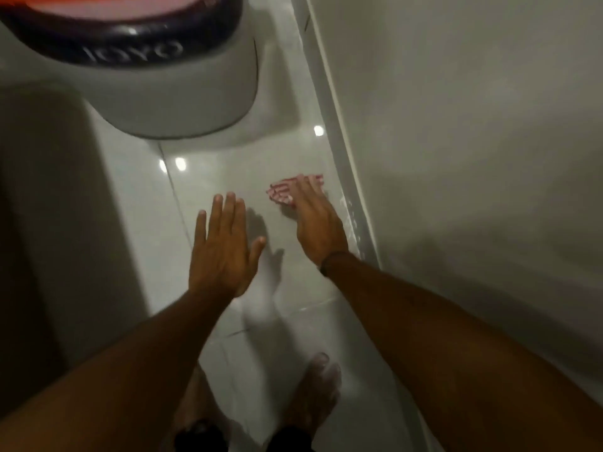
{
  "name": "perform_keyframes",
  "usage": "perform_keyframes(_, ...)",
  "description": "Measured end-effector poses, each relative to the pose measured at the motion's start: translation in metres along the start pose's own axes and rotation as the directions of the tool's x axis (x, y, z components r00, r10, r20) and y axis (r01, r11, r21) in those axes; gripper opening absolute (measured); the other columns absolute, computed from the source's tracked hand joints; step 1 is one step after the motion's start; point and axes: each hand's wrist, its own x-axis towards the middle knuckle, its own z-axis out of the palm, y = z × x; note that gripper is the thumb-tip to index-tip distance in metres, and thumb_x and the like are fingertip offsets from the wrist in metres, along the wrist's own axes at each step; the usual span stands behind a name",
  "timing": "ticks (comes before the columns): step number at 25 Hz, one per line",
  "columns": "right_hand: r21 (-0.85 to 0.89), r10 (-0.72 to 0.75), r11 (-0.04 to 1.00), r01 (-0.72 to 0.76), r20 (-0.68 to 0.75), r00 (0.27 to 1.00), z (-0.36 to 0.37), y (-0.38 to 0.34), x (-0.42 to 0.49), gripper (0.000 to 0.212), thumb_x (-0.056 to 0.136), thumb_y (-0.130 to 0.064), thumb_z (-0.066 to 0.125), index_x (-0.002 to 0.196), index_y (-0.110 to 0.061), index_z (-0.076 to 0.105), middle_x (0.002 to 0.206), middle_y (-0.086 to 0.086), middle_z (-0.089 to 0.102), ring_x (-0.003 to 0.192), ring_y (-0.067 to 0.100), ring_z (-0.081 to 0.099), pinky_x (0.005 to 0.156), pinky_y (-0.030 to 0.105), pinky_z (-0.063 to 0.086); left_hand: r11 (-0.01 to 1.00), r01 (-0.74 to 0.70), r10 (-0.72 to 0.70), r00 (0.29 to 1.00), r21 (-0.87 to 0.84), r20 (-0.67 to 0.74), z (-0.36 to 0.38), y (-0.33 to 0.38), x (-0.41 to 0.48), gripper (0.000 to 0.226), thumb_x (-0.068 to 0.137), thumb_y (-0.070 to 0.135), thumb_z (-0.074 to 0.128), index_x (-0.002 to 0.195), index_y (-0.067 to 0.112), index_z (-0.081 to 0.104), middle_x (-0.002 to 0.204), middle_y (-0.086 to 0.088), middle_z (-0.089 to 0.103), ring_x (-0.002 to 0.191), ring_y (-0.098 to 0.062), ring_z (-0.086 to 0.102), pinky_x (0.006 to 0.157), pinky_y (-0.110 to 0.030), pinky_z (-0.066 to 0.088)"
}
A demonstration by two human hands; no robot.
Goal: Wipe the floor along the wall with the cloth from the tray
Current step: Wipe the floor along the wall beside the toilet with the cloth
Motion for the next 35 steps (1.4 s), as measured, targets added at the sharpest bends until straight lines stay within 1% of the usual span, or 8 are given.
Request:
perform_keyframes(3, -0.074, -0.019, 0.997, 0.013, -0.087, 0.996, 0.063, 0.055, 0.022, 0.060, 0.089, 0.018, 0.048, 0.146, 0.001, 0.050, 0.155, 0.024, 0.048, 0.148, 0.046, 0.039, 0.116, 0.063, 0.041, 0.997, 0.051, -0.049, 0.998, -0.057, 0.041, 0.072, -0.017, 0.022, 0.093, 0.103, 0.069, 0.017, 0.172, 0.008, 0.008, 0.183, -0.015, 0.002, 0.169, -0.034, -0.004, 0.135, -0.058, -0.001)
perform_keyframes(8, -0.114, -0.020, 0.993, -0.005, -0.213, 0.977, 0.098, 0.094, 0.036, 0.061, 0.093, -0.003, 0.022, 0.149, -0.001, 0.047, 0.159, 0.022, 0.045, 0.151, 0.040, 0.035, 0.124, 0.054, 0.032, 0.999, 0.049, -0.045, 0.983, 0.017, -0.176, 0.134, -0.026, 0.025, 0.087, 0.105, 0.063, 0.027, 0.173, 0.014, 0.002, 0.183, -0.014, -0.004, 0.169, -0.032, -0.007, 0.134, -0.057, -0.006)
perform_keyframes(10, -0.105, 0.046, 0.992, -0.073, -0.242, 0.969, 0.097, 0.099, 0.029, 0.060, 0.094, -0.002, 0.024, 0.150, -0.002, 0.045, 0.161, 0.020, 0.042, 0.153, 0.038, 0.033, 0.126, 0.052, 0.027, 1.000, 0.029, -0.026, 0.977, 0.008, -0.210, 0.136, -0.027, 0.025, 0.087, 0.105, 0.062, 0.026, 0.173, 0.014, 0.003, 0.183, -0.014, -0.003, 0.169, -0.033, -0.006, 0.134, -0.058, -0.005)
perform_keyframes(14, -0.093, 0.017, 0.995, -0.039, -0.225, 0.974, 0.091, 0.116, 0.000, 0.052, 0.097, 0.006, 0.045, 0.148, -0.001, 0.048, 0.158, 0.021, 0.046, 0.150, 0.038, 0.038, 0.124, 0.048, 0.029, 1.000, 0.027, -0.027, 0.973, -0.001, -0.230, 0.132, -0.028, 0.024, 0.086, 0.105, 0.061, 0.026, 0.173, 0.012, 0.007, 0.183, -0.016, 0.000, 0.169, -0.034, -0.004, 0.133, -0.062, -0.001)
perform_keyframes(18, -0.135, 0.028, 0.989, -0.062, -0.241, 0.970, 0.093, 0.120, -0.042, 0.045, 0.106, -0.006, 0.030, 0.146, 0.000, 0.051, 0.154, 0.021, 0.051, 0.148, 0.036, 0.043, 0.126, 0.042, 0.030, 1.000, 0.011, -0.011, 0.969, -0.004, -0.247, 0.132, -0.027, 0.023, 0.086, 0.104, 0.060, 0.027, 0.173, 0.011, 0.008, 0.183, -0.016, 0.001, 0.169, -0.034, -0.003, 0.134, -0.060, -0.002)
perform_keyframes(27, -0.154, 0.109, 0.978, -0.141, -0.200, 0.974, 0.105, 0.138, -0.170, 0.043, 0.107, -0.006, 0.046, 0.149, 0.000, 0.047, 0.158, 0.019, 0.046, 0.152, 0.034, 0.036, 0.119, 0.052, 0.039, 1.000, 0.006, -0.009, 0.971, -0.012, -0.239, 0.130, -0.027, 0.023, 0.084, 0.105, 0.058, 0.028, 0.173, 0.011, 0.010, 0.183, -0.016, 0.001, 0.169, -0.034, -0.002, 0.133, -0.062, -0.001)
perform_keyframes(31, -0.153, 0.112, 0.978, -0.142, -0.189, 0.976, 0.108, 0.141, -0.172, 0.052, 0.097, 0.004, 0.060, 0.148, 0.001, 0.049, 0.158, 0.019, 0.047, 0.152, 0.035, 0.036, 0.123, 0.050, 0.035, 1.000, 0.006, -0.004, 0.967, 0.006, -0.253, 0.131, -0.027, 0.022, 0.084, 0.105, 0.056, 0.030, 0.173, 0.011, 0.010, 0.183, -0.016, 0.000, 0.169, -0.034, -0.003, 0.134, -0.060, -0.002)
perform_keyframes(35, -0.175, 0.061, 0.980, -0.096, -0.195, 0.979, 0.101, 0.135, -0.135, 0.053, 0.098, 0.006, 0.056, 0.150, 0.000, 0.047, 0.159, 0.019, 0.046, 0.152, 0.035, 0.036, 0.119, 0.049, 0.041, 1.000, 0.000, -0.004, 0.964, -0.015, -0.265, 0.132, -0.026, 0.023, 0.083, 0.104, 0.055, 0.029, 0.172, 0.010, 0.012, 0.183, -0.017, 0.003, 0.169, -0.035, 0.000, 0.134, -0.060, -0.003)
